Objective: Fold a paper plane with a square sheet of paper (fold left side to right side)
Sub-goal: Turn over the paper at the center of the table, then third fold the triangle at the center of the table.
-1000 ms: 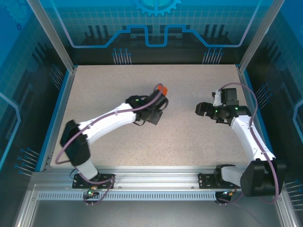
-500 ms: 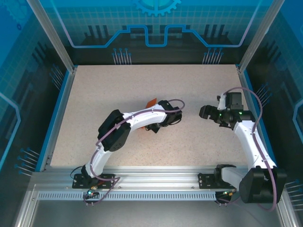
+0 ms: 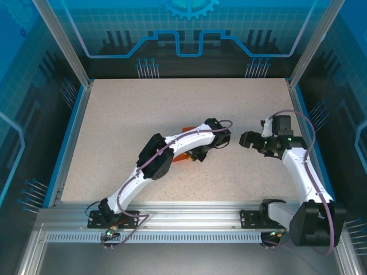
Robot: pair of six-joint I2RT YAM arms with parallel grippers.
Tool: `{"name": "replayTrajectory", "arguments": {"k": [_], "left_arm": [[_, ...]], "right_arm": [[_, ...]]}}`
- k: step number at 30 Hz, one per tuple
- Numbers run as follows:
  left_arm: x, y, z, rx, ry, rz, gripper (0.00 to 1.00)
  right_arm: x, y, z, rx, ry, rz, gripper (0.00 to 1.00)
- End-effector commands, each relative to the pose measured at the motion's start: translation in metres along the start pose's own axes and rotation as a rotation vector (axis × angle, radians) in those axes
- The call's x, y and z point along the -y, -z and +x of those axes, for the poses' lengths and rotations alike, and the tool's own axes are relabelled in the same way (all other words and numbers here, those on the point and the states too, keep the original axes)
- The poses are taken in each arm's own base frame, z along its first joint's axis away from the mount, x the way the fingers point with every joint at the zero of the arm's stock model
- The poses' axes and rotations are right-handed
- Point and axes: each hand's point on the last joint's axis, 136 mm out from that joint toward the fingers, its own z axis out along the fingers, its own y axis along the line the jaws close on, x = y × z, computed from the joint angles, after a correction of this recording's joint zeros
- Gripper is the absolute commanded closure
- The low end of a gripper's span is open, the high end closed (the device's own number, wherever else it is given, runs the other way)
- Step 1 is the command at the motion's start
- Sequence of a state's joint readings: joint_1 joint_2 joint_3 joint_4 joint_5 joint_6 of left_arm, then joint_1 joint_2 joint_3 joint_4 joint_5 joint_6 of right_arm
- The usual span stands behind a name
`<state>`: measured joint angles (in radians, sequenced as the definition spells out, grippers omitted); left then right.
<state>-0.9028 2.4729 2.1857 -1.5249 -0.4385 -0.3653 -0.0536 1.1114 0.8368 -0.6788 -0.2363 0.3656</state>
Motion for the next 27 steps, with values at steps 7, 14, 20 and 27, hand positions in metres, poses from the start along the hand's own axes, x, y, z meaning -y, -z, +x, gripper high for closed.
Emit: {"name": "replayTrajectory", "arguments": {"k": [7,14,20,27], "left_arm": [[0.023,0.049,-0.007,0.03,0.005,0.387,0.34],[-0.014,0.087,-0.017,0.195,0.168,0.694,0.28],[-0.073,0.073,-0.007,0.266,0.389,0.883,0.23],[-0.075,0.031,-0.004,0.199,0.484,1.051,0.23]], "right_arm": [[-0.004,-0.005,0.008,-0.025,-0.034,-0.063,0.11],[-0.027,-0.024,0.017,-0.079,-0.03,-0.155,0.14],[-0.055,-0.044,0.024,-0.128,0.036,-0.183,0.15],[-0.083,-0.061,0.033,-0.168,0.108,-0.216,0.15]]}}
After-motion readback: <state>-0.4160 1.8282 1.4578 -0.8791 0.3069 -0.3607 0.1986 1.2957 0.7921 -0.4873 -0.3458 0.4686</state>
